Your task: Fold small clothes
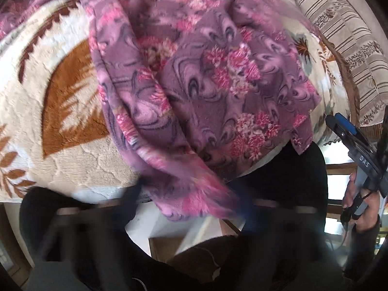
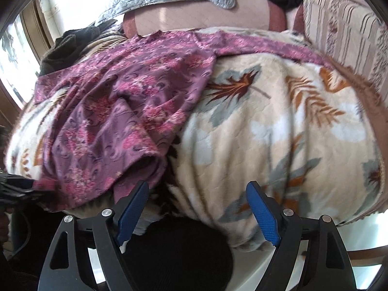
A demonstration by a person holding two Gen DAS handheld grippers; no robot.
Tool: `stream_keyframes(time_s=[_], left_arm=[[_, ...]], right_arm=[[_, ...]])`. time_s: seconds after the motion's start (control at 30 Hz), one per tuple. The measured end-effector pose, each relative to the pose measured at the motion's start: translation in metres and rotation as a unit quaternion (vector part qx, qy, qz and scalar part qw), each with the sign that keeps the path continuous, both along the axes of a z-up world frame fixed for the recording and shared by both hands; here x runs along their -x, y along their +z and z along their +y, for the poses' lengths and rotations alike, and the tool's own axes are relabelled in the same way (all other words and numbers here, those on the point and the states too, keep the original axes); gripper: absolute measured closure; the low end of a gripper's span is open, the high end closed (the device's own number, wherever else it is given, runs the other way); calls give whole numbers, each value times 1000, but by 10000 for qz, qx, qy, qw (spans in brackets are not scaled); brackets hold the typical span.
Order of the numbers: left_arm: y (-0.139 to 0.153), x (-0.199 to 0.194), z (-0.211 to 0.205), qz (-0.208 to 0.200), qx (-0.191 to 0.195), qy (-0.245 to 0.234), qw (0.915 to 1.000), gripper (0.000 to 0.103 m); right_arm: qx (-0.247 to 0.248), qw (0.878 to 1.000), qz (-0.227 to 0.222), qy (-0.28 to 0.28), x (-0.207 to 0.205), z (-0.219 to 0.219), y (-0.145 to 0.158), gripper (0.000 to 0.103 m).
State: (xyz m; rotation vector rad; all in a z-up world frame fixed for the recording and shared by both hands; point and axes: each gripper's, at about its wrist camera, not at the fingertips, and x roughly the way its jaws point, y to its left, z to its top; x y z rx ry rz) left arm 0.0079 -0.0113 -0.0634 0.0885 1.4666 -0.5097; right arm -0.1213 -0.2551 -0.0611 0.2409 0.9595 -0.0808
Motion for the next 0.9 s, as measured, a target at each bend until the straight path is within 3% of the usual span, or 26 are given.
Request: stream_keyframes(time_s=[0.03, 0.1, 0.2, 0.37, 0.4, 0.43, 0.47, 0.5, 0.57, 0.63, 0.73, 0.8, 0.9], left_arm=[[2, -2, 4, -34, -77, 68, 9999, 88], [5, -5, 19, 85, 177, 247, 9995, 94], [18, -8, 48, 114, 502, 590, 9969, 95], [33, -7, 75, -50, 601, 797, 9950, 95], [34, -7, 79, -80, 608, 828, 9947, 95], [37, -8, 83, -104, 628, 868, 9942, 96], [38, -8, 87, -123, 653, 908, 9936, 96], [43, -9, 92, -142, 675, 961, 9930, 96], [45, -10, 94, -193, 708, 1027, 9920, 96], [52, -12, 97, -276, 754, 1062, 9911, 96], [58, -11, 98, -470, 654, 1056, 9911, 96], [53, -7, 103, -443, 546, 1041, 9921, 96], [31, 0, 112, -203, 309, 1120, 9930, 96]], right_arm=[[-70, 10000, 22, 56, -1, 2, -1, 20], [-179, 9996, 88, 194, -3, 6, -5, 20], [-440, 9978, 210, 444, -9, 15, -13, 20], [-1136, 9884, 563, 830, -25, 31, -32, 22], [-1159, 9876, 598, 877, -27, 35, -34, 35], [-1194, 9857, 634, 1005, -29, 40, -36, 66], [-1173, 9846, 699, 1091, -31, 44, -38, 88], [-1125, 9845, 744, 1117, -31, 46, -38, 99], [-688, 9901, 487, 1121, -24, 46, -25, 100], [-77, 9958, -64, 908, -11, 34, 5, 100], [310, 9968, -543, 503, 13, 2, 42, 100], [505, 9966, -488, 442, 30, -9, 49, 100], [504, 9977, -10, 458, 46, -13, 28, 99]])
